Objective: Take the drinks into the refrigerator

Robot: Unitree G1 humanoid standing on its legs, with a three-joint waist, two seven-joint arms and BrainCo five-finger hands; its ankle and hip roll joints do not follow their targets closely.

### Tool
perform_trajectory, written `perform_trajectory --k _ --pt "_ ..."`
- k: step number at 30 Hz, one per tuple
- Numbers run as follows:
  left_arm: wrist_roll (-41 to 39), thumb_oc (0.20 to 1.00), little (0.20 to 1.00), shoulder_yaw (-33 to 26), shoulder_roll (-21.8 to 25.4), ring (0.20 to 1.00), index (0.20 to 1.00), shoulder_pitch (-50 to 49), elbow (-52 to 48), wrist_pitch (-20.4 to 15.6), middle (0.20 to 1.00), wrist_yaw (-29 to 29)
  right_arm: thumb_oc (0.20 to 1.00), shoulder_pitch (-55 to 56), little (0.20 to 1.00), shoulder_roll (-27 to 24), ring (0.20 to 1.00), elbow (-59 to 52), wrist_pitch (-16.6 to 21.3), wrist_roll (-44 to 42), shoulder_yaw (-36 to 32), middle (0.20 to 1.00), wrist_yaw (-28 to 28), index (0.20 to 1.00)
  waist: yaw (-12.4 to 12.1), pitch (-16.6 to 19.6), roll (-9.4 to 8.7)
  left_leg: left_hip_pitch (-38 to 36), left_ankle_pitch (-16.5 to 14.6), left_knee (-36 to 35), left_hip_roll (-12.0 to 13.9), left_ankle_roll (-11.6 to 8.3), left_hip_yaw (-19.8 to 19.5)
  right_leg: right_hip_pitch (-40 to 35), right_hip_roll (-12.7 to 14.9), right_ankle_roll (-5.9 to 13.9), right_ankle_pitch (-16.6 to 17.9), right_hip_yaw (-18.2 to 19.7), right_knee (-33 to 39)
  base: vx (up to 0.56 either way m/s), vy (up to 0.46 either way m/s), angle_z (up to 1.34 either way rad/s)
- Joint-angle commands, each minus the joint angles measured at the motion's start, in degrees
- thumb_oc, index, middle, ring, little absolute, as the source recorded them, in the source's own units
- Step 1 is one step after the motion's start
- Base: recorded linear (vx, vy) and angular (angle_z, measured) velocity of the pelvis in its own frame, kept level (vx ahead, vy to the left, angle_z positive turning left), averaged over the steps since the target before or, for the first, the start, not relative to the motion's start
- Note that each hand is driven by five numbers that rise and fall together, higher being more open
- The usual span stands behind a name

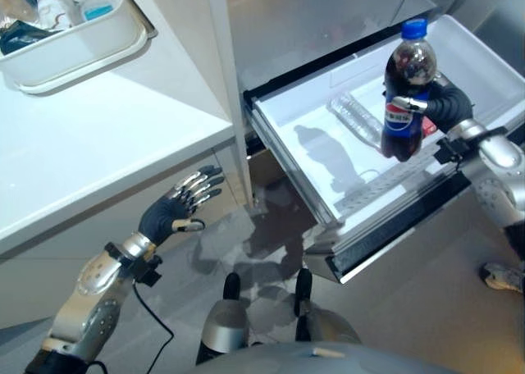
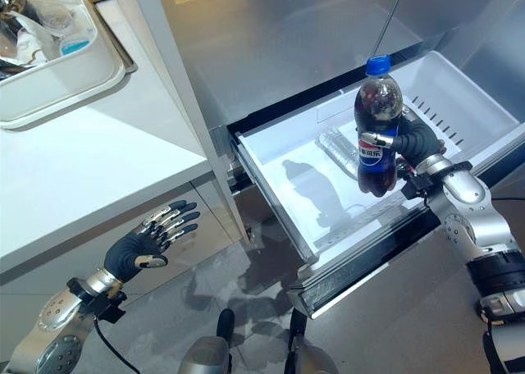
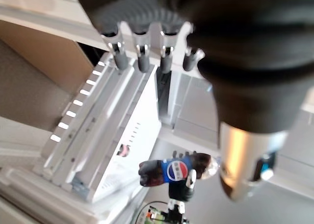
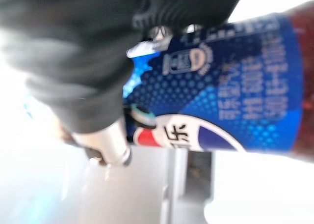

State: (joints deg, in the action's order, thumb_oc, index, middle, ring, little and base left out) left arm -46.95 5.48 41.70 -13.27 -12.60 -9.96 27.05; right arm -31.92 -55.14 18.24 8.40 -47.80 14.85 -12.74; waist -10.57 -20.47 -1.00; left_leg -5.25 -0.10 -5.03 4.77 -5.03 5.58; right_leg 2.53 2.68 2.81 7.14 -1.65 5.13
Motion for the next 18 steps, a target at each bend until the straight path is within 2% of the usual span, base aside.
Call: perform_trajectory --k 1,7,13,18 --pt "-1.82 1.0 1.0 3.11 3.13 1.0 1.0 0.67 -5.11 -3.27 1.0 0.34 0.2 -13.0 0.2 -2.53 0.2 -0.24 5.85 0.29 1.25 0.2 0.82 0.2 -2.2 1.77 -0.4 2.4 0.16 0.3 -0.13 1.39 -3.97 2.07 5.3 5.76 -4.35 -5.17 -10.34 0.0 0.0 0.0" --pt "-1.3 1.0 1.0 3.61 4.12 1.0 1.0 1.02 -5.87 -3.62 1.0 -0.04 0.2 -13.78 0.2 -1.06 0.2 2.53 3.94 4.57 5.6 0.2 0.34 0.2 -2.44 0.59 -0.08 3.35 0.53 0.35 -0.09 1.43 -4.12 3.03 5.41 5.79 -4.07 -5.21 -10.5 -0.03 -0.001 0.01" --pt "-0.02 1.0 1.0 4.12 5.78 1.0 1.0 1.84 -6.31 -3.91 1.0 -0.42 0.2 -14.53 0.2 0.18 0.2 8.76 0.85 13.32 11.26 0.2 0.19 0.2 -2.78 -1.3 -0.13 4.76 1.05 0.61 -0.03 1.46 -4.31 4.31 5.26 5.73 -3.8 -5.39 -11.0 -0.04 -0.007 0.0" --pt "0.91 1.0 1.0 3.81 6.81 1.0 1.0 1.88 -6.83 -4.04 1.0 -0.89 0.2 -13.86 0.2 1.45 0.2 8.99 -0.66 17.17 13.63 0.2 -0.76 0.2 -2.7 -1.98 -0.32 5.14 1.11 0.68 0.09 1.49 -4.36 4.74 5.25 5.73 -3.64 -5.29 -11.03 -0.01 0.002 0.01"
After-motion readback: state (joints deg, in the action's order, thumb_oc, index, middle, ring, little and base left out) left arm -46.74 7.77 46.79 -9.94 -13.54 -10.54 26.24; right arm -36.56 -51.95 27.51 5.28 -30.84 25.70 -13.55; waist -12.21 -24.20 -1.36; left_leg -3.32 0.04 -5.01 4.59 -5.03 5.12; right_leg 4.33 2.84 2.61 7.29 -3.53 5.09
